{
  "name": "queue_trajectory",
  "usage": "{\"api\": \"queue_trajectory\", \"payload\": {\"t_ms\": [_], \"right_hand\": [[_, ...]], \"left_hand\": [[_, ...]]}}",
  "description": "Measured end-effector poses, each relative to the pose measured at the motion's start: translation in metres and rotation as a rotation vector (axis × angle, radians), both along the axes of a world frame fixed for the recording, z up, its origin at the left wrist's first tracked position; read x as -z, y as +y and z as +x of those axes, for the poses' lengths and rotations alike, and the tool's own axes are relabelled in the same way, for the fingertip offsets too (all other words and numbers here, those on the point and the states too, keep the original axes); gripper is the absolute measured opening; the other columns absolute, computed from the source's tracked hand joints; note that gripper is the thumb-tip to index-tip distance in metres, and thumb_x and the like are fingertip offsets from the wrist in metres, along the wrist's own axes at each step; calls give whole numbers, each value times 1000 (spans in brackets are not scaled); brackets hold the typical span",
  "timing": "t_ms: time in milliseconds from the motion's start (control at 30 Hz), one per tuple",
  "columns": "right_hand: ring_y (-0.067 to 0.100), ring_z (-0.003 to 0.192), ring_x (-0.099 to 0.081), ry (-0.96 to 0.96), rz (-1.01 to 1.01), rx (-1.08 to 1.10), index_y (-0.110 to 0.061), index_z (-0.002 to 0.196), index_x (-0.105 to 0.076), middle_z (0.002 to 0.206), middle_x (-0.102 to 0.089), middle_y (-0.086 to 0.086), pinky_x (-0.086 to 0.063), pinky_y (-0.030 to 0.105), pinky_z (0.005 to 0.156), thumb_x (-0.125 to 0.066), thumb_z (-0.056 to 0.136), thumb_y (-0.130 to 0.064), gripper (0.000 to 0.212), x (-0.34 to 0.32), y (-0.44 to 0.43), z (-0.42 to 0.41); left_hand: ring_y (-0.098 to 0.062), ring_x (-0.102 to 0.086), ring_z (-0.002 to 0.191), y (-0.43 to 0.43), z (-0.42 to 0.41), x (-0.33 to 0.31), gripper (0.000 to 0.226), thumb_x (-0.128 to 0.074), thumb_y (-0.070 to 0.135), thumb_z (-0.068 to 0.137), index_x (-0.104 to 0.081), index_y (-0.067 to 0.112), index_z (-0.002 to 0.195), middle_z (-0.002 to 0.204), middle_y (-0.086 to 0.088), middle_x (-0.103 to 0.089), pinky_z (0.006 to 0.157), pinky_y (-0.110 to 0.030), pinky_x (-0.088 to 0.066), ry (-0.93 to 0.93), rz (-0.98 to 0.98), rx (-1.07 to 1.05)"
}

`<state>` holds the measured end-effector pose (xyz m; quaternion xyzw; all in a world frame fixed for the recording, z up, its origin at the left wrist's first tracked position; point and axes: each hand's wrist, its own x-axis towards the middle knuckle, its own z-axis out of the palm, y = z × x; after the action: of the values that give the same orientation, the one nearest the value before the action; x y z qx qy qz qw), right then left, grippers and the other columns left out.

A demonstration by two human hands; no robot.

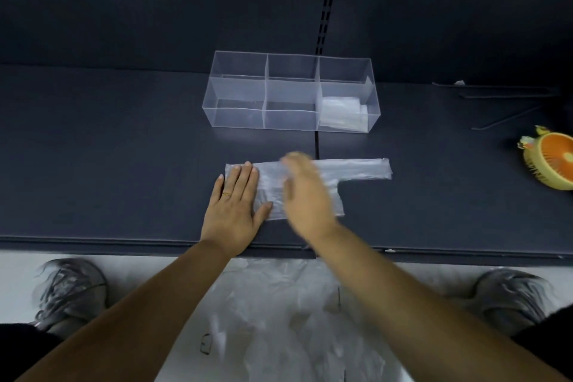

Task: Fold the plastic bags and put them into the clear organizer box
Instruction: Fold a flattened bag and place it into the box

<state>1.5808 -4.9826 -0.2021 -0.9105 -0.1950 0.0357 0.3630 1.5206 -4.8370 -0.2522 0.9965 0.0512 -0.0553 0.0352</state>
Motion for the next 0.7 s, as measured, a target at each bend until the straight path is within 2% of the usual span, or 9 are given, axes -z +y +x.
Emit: {"api": "queue_trajectory", "payload": {"t_ms": [67, 167, 267, 400, 500, 567, 633, 700], "right_hand": [[20, 143, -23, 48, -110, -173, -9, 145, -36, 153, -32, 8, -10, 29, 120, -39, 101, -21, 46, 14, 28, -15], [15, 148, 4, 20, -413, -174, -16, 153, -10, 162, -4, 1, 10, 34, 118, -23, 101, -47, 62, 37, 18, -5], [15, 147, 14, -41, -602, -133, -20, 153, 3, 161, 10, 0, 13, 38, 118, -14, 97, -56, 68, 49, -25, 16], [17, 147, 15, 3, -704, -4, -22, 153, 8, 161, 12, 2, 13, 39, 117, -10, 96, -57, 69, 45, -86, 40], [23, 148, 4, -47, -708, 101, -17, 154, -2, 161, 2, 7, 10, 43, 117, -22, 98, -53, 69, 34, -114, 42], [30, 143, -20, -125, -563, 106, -13, 148, -29, 155, -24, 12, -9, 45, 116, -45, 97, -43, 62, 22, -125, 33], [31, 121, -46, -152, -374, -3, -13, 125, -57, 130, -51, 9, -33, 43, 101, -66, 87, -31, 42, 12, -130, 19], [28, 100, -54, -134, -350, -136, -14, 103, -68, 107, -58, 4, -41, 40, 86, -75, 79, -24, 27, 10, -132, 5]], "left_hand": [[-18, 20, 145, 1, 0, 0, 70, 14, 50, 84, 21, 17, 145, 159, -2, 17, 119, -38, 11, 20, 10, 13], [-20, 16, 147, 1, 0, -1, 74, 11, 54, 85, 16, 16, 148, 160, -3, 13, 119, -39, 11, 33, 7, 13], [-21, 9, 148, 1, 2, -2, 84, 2, 69, 89, 6, 14, 153, 161, -3, 7, 119, -40, 10, 23, -6, 15], [-23, 10, 148, 2, 2, -3, 93, 8, 72, 80, 5, 15, 153, 162, -4, 5, 119, -42, 10, 34, 15, 15], [-23, 12, 148, 2, 2, -5, 96, 9, 75, 77, 7, 15, 153, 162, -3, 8, 119, -44, 10, 60, 31, 23], [-22, 13, 147, 3, 1, -8, 97, 6, 75, 77, 7, 16, 153, 161, -3, 9, 117, -46, 12, 65, 18, 16], [-22, 14, 147, 0, 0, -13, 91, -6, 74, 84, 4, 15, 153, 161, -4, 10, 115, -46, 16, 35, -21, 2], [-22, 9, 148, -11, -2, -20, 82, -28, 64, 92, -5, 14, 153, 162, -5, 2, 115, -41, 19, -39, -74, 53]]}}
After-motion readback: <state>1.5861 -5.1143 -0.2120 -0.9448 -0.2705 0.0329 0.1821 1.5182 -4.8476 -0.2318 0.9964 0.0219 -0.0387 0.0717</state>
